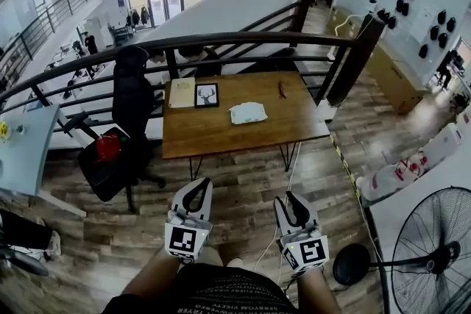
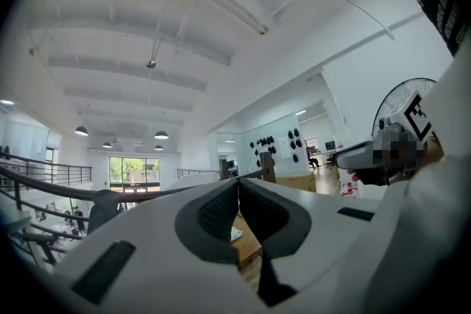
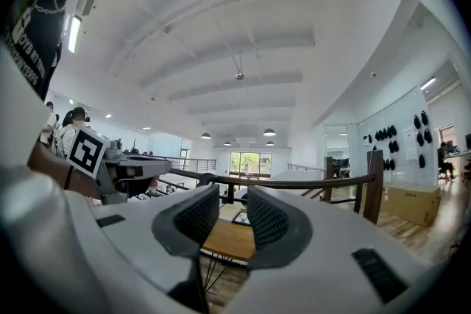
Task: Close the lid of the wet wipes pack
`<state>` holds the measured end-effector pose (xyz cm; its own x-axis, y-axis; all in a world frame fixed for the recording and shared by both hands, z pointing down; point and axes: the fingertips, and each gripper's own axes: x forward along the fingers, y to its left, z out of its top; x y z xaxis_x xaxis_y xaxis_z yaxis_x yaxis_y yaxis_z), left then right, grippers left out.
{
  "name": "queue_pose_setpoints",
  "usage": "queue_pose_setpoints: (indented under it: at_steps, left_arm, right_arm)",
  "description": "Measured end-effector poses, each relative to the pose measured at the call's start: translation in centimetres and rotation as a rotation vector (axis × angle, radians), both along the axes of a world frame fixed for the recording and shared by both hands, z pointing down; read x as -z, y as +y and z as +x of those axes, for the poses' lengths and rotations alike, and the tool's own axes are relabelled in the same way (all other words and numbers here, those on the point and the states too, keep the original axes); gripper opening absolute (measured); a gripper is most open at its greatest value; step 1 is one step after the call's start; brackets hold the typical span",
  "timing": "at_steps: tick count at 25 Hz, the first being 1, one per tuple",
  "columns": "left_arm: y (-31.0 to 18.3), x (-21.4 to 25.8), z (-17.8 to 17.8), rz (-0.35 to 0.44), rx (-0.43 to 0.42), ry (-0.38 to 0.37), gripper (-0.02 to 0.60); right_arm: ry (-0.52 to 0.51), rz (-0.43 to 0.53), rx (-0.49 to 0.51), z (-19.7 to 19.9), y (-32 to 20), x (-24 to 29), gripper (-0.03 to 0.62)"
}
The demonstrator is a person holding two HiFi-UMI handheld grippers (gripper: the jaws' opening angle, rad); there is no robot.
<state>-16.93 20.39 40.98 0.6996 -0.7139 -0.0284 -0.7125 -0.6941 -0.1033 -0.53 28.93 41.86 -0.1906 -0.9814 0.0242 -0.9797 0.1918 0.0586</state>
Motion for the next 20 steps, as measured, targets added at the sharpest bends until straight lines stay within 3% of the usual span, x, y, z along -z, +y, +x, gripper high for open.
queue_pose_setpoints:
  at_steps: [20]
  left_arm:
    - [-3.5,-1.4,1.9,-0.007,-0.029,-0.006,0.028]
  right_arm:
    - [-0.013,-0.04,-0.031,1.1,-4.1,-1.9,0.126]
